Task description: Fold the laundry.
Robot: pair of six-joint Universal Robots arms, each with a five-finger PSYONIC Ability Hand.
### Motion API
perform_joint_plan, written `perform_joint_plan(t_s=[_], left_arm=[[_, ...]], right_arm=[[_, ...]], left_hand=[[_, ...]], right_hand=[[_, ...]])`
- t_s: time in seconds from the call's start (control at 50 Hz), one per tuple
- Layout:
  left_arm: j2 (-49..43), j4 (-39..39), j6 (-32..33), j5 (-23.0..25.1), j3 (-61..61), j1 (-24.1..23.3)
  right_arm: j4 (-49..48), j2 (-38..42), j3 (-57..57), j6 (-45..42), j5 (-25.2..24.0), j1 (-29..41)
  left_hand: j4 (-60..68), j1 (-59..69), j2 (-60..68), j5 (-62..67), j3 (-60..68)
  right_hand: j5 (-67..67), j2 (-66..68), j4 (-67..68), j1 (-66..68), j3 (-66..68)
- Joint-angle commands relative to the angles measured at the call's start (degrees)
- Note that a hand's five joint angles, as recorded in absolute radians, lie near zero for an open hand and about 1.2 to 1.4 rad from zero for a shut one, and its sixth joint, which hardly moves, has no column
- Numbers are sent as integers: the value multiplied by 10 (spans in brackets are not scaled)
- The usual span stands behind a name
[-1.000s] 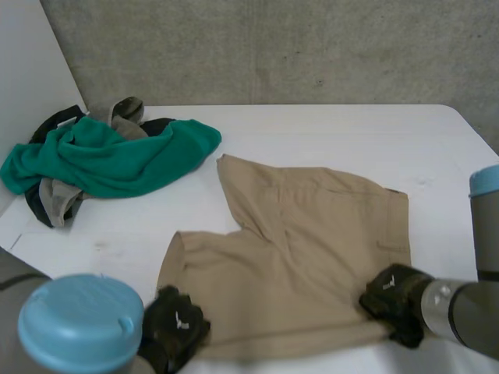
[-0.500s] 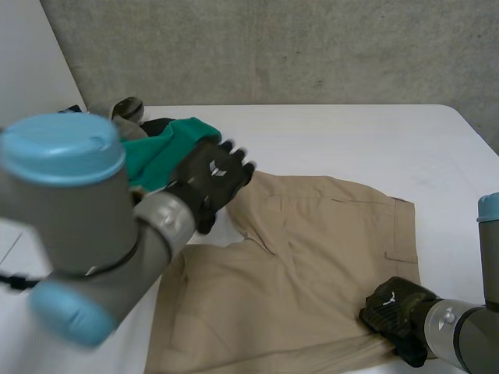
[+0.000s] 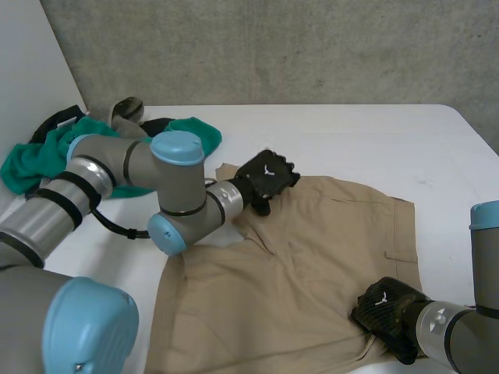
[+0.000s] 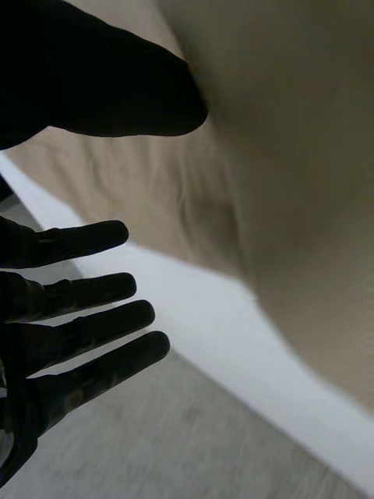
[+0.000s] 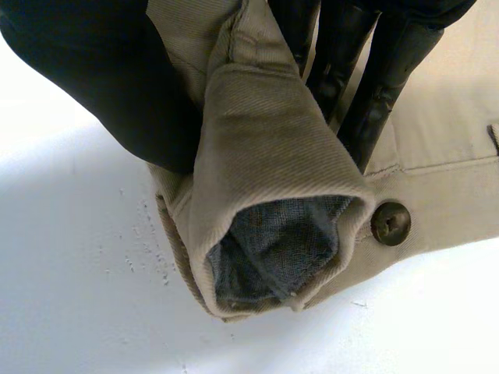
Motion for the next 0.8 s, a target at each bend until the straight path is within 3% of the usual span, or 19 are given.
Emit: perform_joint_plan(t_s=[0.02, 0.2, 0.26, 0.3, 0.38, 0.62, 0.8], left_arm=[[-10, -43, 2, 5, 8, 0], [-9, -66, 2, 5, 8, 4], [-11, -74, 3, 3, 8, 4], [-11, -74, 3, -7, 8, 4], [-5, -74, 15, -33, 0, 4], [50, -42, 166, -178, -95, 9], [178, 33, 155, -235, -284, 21]], right_arm=[[0, 1, -2, 0, -1, -6], [-2, 1, -4, 0, -1, -7], [-3, 1, -5, 0, -1, -8], [-5, 1, -4, 0, -1, -12], [-5, 0, -4, 0, -1, -14], [-5, 0, -5, 0, -1, -14], [-5, 0, -4, 0, -1, -13]], left_hand=[[23, 21, 21, 26, 21], [63, 62, 61, 66, 61], [161, 159, 158, 164, 158], [321, 320, 319, 324, 319], [493, 492, 491, 496, 491], [494, 492, 492, 497, 491], [494, 492, 492, 497, 491]], right_hand=[[128, 114, 117, 219, 118], [128, 114, 117, 219, 118], [128, 114, 117, 219, 118], [128, 114, 117, 219, 118], [128, 114, 117, 219, 118], [128, 114, 117, 219, 118], [128, 114, 117, 219, 118]])
